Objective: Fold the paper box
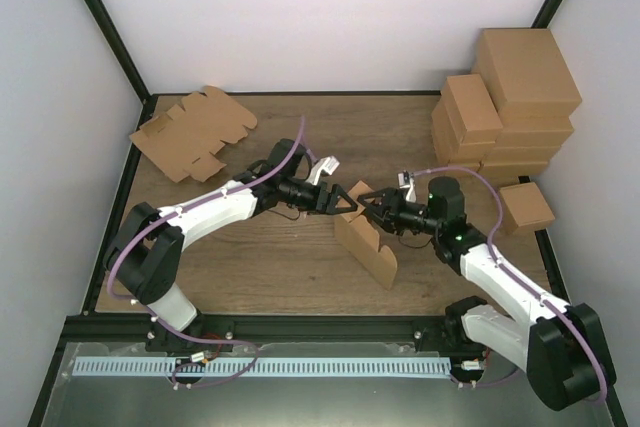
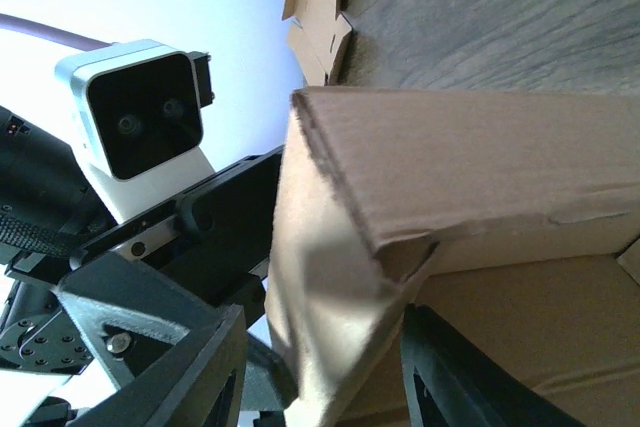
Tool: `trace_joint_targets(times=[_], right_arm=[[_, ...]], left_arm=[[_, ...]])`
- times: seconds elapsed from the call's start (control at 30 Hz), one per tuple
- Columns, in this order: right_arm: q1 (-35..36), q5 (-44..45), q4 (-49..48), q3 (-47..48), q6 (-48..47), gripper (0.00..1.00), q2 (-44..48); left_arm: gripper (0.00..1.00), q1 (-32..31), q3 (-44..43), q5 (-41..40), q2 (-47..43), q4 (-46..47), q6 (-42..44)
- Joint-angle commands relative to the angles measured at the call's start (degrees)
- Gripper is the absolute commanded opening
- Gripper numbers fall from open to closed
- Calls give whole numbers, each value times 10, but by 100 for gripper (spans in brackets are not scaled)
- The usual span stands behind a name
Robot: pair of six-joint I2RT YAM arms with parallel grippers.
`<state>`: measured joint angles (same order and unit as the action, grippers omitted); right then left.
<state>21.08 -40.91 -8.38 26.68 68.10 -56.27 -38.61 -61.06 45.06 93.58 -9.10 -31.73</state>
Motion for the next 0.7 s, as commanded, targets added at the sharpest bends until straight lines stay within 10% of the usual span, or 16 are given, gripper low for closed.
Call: trace_joint_targets(times=[0.0, 0.37, 0.67], right_arm=[[2, -17, -115, -30, 41, 42, -8], [3, -14, -189, -60, 78, 2, 5], [4, 25, -95, -34, -28, 1, 82]], left_arm=[[81, -5, 5, 32, 9, 14, 3], [75, -6, 7, 51, -2, 21, 12], [91, -5, 22, -17, -102, 20, 26]])
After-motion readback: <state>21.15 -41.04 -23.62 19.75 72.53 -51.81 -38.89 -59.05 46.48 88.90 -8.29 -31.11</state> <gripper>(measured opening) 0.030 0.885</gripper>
